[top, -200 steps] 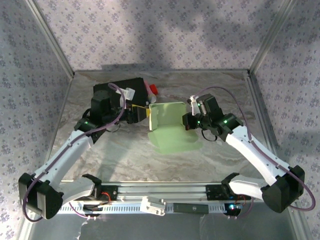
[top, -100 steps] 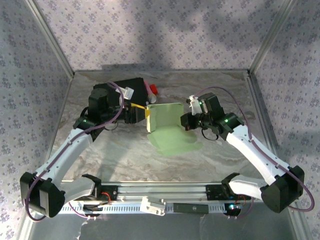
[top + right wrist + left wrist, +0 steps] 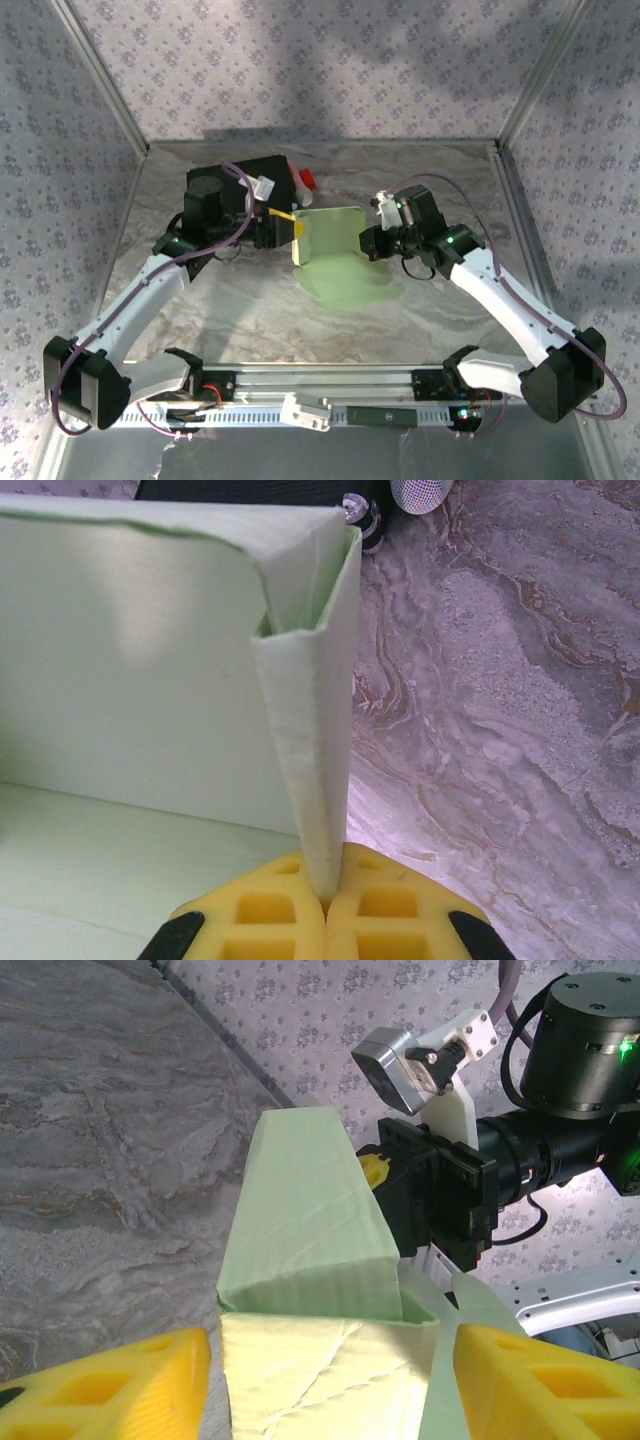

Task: Fold the paper box

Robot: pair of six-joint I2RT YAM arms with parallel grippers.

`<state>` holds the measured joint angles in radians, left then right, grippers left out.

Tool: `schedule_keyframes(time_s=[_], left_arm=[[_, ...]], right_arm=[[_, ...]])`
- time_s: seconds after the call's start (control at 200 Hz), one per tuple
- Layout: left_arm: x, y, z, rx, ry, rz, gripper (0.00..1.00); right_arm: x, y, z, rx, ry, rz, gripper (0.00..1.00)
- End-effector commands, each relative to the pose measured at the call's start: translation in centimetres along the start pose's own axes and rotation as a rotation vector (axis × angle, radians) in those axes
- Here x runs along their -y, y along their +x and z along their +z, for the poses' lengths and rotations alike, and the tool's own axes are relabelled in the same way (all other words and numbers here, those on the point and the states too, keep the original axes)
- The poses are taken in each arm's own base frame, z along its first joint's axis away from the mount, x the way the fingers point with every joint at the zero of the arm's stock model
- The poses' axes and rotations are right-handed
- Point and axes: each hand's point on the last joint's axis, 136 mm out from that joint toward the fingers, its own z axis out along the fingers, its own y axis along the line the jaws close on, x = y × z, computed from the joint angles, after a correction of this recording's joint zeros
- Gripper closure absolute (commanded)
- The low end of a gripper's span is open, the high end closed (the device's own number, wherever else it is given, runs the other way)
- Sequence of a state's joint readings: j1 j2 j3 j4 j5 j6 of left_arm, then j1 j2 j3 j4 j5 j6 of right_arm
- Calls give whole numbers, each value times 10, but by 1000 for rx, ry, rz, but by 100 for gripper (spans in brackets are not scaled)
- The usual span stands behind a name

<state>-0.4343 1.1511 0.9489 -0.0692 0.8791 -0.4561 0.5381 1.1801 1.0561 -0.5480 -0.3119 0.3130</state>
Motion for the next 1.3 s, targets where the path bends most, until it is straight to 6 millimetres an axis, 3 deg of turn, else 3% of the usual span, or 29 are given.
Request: schedule_keyframes(time_s=[0.0,0.8,0.909,1.029,1.294], left_arm=[[14,-12,0,20,29,66,38],[10,-10,5,28,-72,95,68],[9,-10,2,33,-112,109,68],[5,-9,-3,45,-172,128,61],[4,-6,-11,48,-270,175,60]], right_arm=[[-8,-7,-2,16,-27,-20,100],[-19,-5,2,17,23,-60,100],[-19,-6,2,21,38,-63,100],[-20,-7,1,25,58,-64,100],[-26,-9,0,29,84,-78,100]])
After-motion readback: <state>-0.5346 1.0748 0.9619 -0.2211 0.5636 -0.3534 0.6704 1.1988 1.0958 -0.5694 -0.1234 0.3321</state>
